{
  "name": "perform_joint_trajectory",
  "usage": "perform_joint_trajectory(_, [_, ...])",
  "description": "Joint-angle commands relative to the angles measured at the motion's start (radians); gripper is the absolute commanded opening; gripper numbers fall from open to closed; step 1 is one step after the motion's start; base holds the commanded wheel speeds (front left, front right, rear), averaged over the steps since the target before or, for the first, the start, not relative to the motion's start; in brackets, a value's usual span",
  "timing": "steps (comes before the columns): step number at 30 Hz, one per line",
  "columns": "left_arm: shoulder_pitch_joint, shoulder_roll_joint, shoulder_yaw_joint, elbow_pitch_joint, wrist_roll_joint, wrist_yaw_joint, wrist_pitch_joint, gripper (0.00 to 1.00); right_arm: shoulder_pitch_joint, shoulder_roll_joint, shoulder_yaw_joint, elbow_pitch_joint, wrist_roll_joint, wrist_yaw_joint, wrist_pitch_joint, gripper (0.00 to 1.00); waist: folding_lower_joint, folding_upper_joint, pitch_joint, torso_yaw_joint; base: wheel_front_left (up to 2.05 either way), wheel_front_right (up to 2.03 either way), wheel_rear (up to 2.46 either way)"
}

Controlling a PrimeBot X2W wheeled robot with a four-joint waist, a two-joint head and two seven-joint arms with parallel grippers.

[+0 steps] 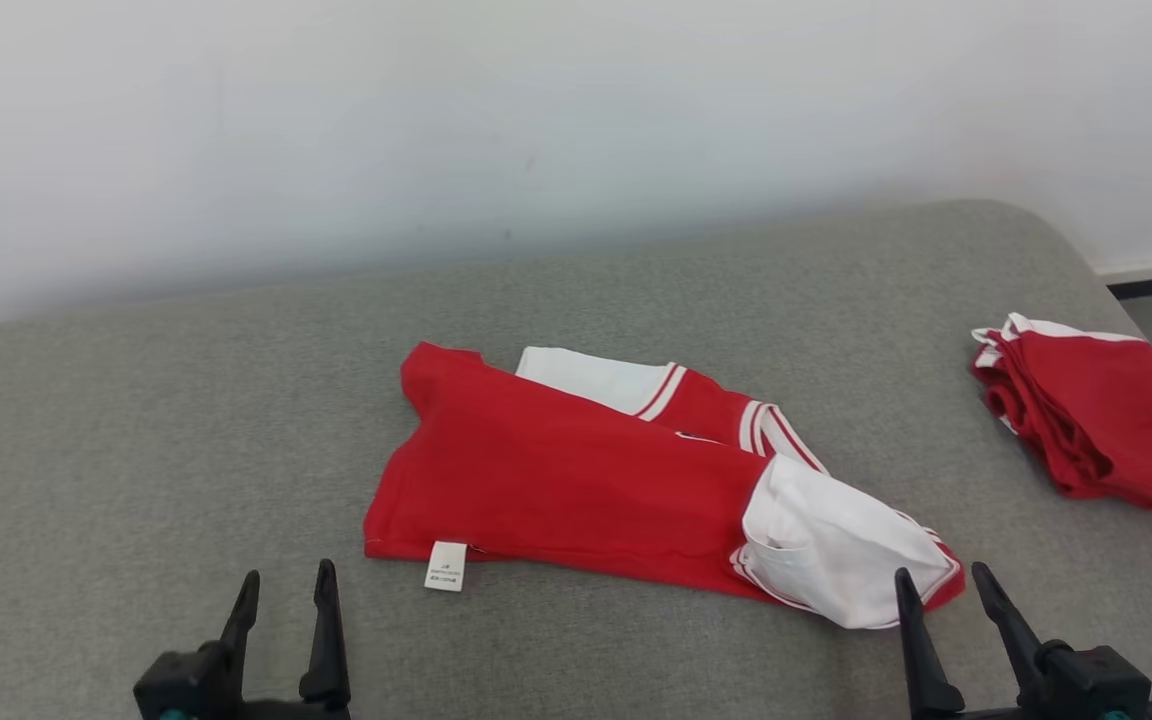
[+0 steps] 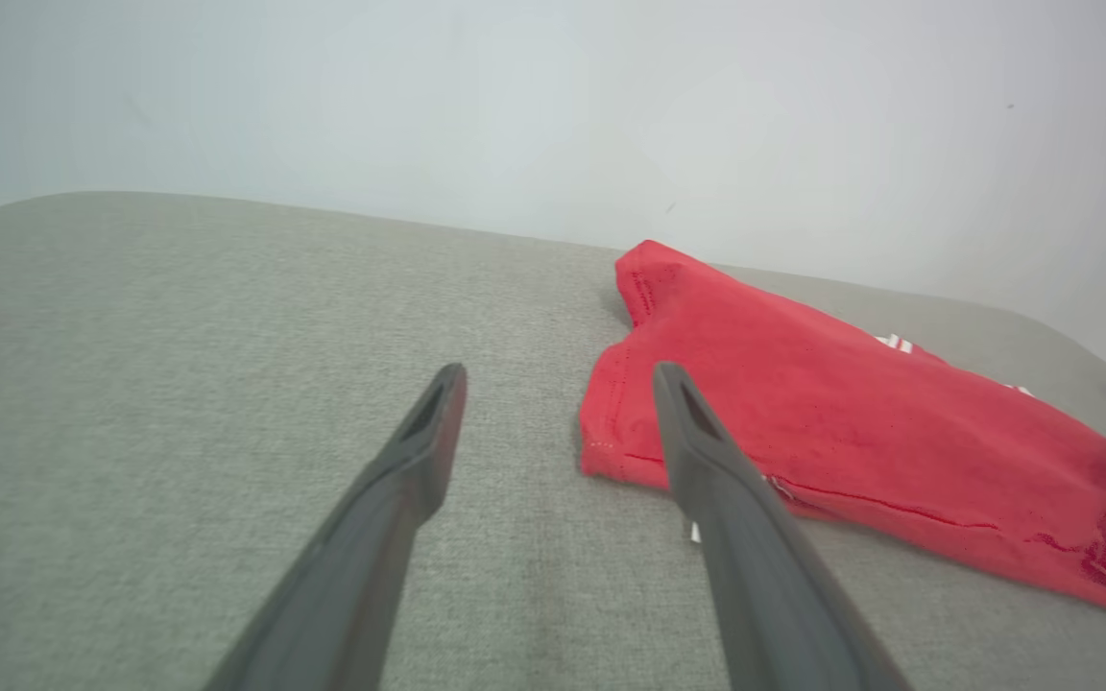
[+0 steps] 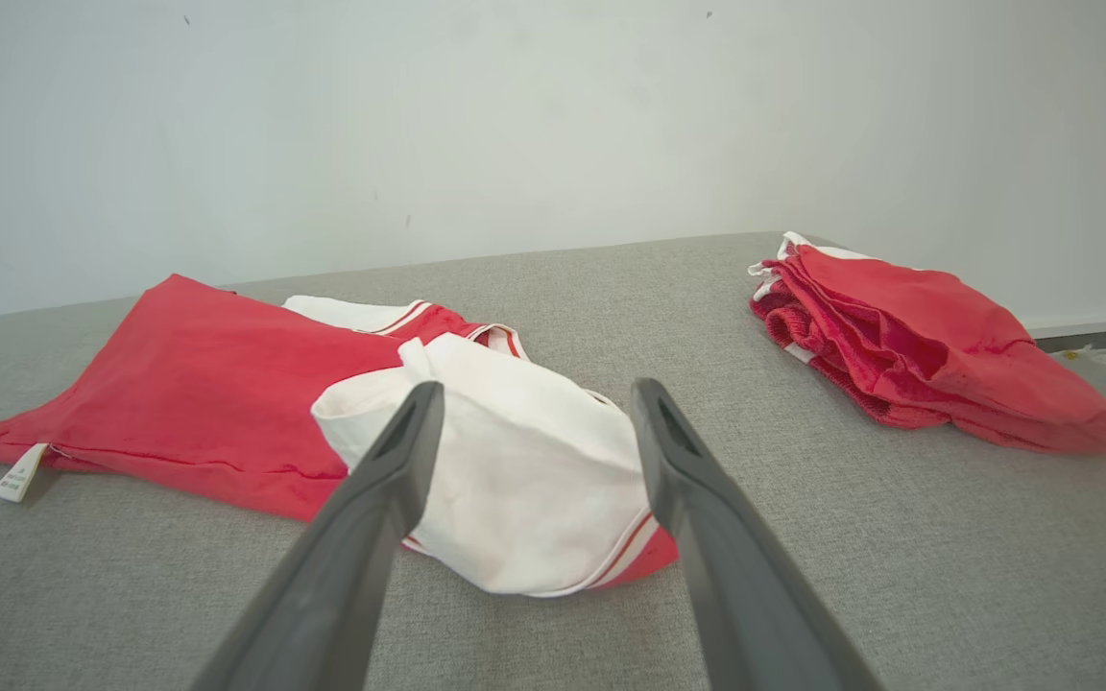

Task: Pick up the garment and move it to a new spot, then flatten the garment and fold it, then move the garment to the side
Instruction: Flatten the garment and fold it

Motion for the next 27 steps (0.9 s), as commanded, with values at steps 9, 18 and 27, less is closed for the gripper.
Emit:
perform_joint_trajectory(9, [0.202,-0.025,0.041,-0.231,0.105,-0.032,-0.003,1.0,0.029,0.0,-0.066,-0.001,-0.013,-0.002,0.002,1.0,0.0,0.0,-0.046,0.087,0.0,0.0,0.0])
perform_joint_trajectory(18, [0.309,-0.033,0.079,-0.288,0.154,-0.06,-0.003,1.0,0.066,0.0,-0.094,0.024,-0.02,-0.002,-0.004,1.0,0.0,0.0,-0.084,0.129,0.0,0.0,0.0])
perform_joint_trajectory(27, [0.346,-0.036,0.115,-0.298,0.166,-0.075,-0.003,1.0,0.08,0.0,-0.092,0.047,-0.021,-0.002,-0.007,1.0,0.0,0.0,-0.101,0.137,0.0,0.0,0.0])
